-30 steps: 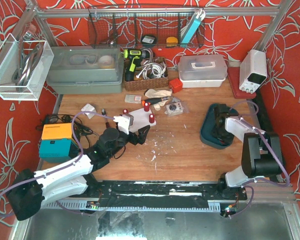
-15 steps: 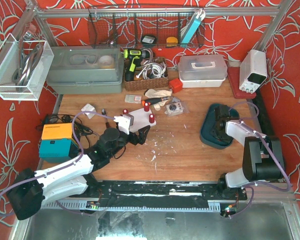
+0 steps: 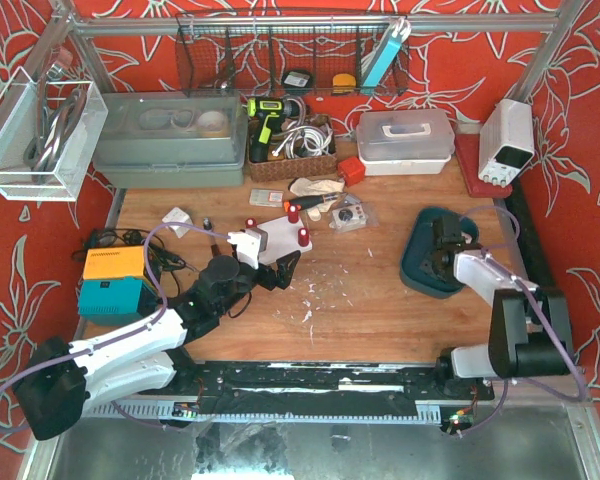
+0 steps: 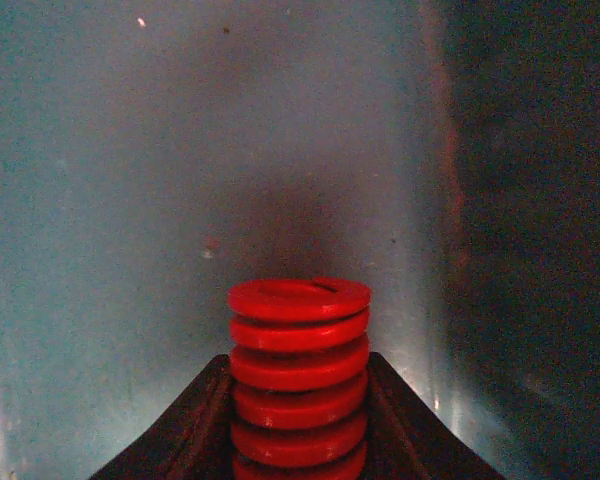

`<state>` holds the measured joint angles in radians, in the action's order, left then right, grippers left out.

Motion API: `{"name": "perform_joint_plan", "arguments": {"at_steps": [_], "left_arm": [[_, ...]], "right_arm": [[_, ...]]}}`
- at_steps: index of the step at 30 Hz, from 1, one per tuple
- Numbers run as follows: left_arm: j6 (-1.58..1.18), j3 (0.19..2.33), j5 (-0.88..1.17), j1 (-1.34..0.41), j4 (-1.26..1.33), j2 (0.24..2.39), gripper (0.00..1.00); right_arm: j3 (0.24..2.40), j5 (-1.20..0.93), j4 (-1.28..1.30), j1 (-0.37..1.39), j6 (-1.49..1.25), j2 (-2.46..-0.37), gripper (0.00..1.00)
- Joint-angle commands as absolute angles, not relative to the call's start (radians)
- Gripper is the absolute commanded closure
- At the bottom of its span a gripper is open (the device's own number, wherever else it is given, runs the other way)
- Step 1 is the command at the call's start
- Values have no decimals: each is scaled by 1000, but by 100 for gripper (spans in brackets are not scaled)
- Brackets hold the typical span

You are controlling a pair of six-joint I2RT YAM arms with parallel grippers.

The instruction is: Install the large spring

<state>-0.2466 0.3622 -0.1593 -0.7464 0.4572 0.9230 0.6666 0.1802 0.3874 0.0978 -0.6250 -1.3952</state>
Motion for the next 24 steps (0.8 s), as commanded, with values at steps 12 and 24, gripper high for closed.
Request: {"name": "perform_joint_plan", "arguments": {"at_steps": [12,24], "left_arm": [[-231,365,-187,-753,477,916,0],[-239,376,-200,-753,454,921,0]], "right_arm": [[677,334,335,254,-467,-1109,86],[626,341,176,435,-328,-900,88]]}}
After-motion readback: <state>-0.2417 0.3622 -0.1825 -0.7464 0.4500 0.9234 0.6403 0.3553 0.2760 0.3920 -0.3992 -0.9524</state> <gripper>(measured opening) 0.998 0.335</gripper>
